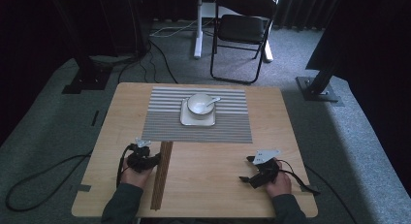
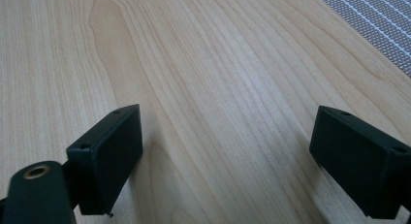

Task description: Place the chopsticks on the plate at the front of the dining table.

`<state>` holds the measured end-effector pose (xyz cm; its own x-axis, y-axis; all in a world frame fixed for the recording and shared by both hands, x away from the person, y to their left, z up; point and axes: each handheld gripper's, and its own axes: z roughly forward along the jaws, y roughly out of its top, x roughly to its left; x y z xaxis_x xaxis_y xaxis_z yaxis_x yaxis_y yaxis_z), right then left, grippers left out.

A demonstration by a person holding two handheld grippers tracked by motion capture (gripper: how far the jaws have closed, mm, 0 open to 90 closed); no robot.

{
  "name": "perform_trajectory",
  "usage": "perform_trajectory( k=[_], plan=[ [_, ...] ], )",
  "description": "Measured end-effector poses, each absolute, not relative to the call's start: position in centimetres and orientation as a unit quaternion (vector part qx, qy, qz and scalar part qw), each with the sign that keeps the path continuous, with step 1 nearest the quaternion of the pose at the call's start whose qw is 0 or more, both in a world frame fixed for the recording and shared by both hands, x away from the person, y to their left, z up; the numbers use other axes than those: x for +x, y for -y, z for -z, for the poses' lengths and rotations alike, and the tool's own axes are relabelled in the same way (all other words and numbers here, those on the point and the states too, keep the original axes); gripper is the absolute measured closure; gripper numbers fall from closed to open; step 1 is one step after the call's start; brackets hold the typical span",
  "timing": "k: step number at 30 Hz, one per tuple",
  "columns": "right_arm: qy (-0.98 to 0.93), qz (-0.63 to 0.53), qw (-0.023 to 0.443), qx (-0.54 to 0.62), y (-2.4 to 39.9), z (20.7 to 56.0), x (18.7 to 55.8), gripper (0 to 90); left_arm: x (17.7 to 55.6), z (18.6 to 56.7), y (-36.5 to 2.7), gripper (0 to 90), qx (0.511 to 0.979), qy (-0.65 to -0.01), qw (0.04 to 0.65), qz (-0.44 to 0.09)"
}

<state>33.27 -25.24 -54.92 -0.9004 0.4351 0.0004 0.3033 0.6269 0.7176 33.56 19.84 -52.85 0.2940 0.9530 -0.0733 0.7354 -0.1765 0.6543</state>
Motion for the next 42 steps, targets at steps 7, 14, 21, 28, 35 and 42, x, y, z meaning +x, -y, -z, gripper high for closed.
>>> perform_trajectory(
  k=[7,14,21,28,35,42],
  plan=[
    [-0.898,-0.380,0.087,0.206,25.24,54.92,33.27,11.1,33.54,52.81,-19.78,49.4,0.747,-0.565,0.302,-0.177],
    [-0.898,-0.380,0.087,0.206,25.24,54.91,33.27,11.1,33.49,52.73,-19.68,50.5,0.748,-0.565,0.296,-0.183],
    [-0.898,-0.380,0.087,0.206,25.24,54.92,33.27,11.1,33.47,52.71,-19.68,51.0,0.747,-0.566,0.294,-0.185],
    [-0.898,-0.380,0.087,0.206,25.24,54.92,33.27,11.1,33.46,52.69,-19.63,51.0,0.749,-0.565,0.292,-0.187],
    [-0.898,-0.380,0.087,0.206,25.24,54.92,33.27,11.1,33.44,52.69,-19.67,50.9,0.747,-0.569,0.285,-0.194],
    [-0.898,-0.380,0.087,0.205,25.24,54.92,33.28,11.1,33.33,52.49,-19.79,50.8,0.742,-0.572,0.290,-0.197]
  ],
)
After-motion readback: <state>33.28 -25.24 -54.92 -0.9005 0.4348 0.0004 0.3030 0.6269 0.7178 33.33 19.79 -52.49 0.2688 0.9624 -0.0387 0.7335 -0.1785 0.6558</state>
